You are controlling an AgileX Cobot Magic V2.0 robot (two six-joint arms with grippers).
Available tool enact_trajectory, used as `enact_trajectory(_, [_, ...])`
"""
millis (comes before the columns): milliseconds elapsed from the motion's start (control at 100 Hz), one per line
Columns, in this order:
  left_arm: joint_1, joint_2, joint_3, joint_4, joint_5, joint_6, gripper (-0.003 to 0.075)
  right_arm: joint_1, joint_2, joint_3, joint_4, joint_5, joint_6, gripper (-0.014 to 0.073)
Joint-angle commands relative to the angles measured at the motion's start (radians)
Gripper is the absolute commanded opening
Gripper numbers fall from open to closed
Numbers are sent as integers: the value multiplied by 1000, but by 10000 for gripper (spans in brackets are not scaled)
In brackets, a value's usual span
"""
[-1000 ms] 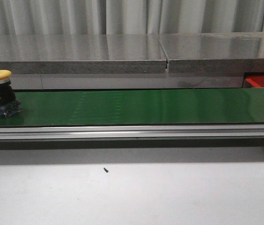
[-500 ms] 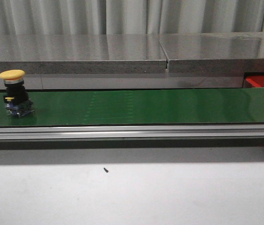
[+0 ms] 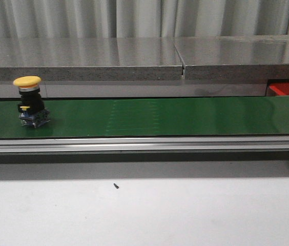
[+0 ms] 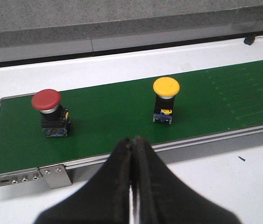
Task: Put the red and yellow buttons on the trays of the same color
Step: 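Lower the right gripper toward the yellow button arriving on the belt, then grasp the yellow button off the belt with the right gripper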
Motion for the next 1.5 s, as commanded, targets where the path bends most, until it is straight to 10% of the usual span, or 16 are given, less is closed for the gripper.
enact_trajectory(0, [-7, -45, 0, -23, -66, 0, -19, 37, 70, -97, -4, -38, -7, -60])
enact_trajectory(460, [-7, -87, 11, -23, -68, 0, -19, 270, 463, -499, -6, 105, -7, 612])
enact_trajectory(860, [-7, -87, 11, -23, -68, 0, -19, 440, 823, -831, -6, 302, -138, 607])
enact_trajectory(1490, [-7, -87, 11, -25, -68, 0, -19, 527, 1103, -1016, 116, 160, -294, 607])
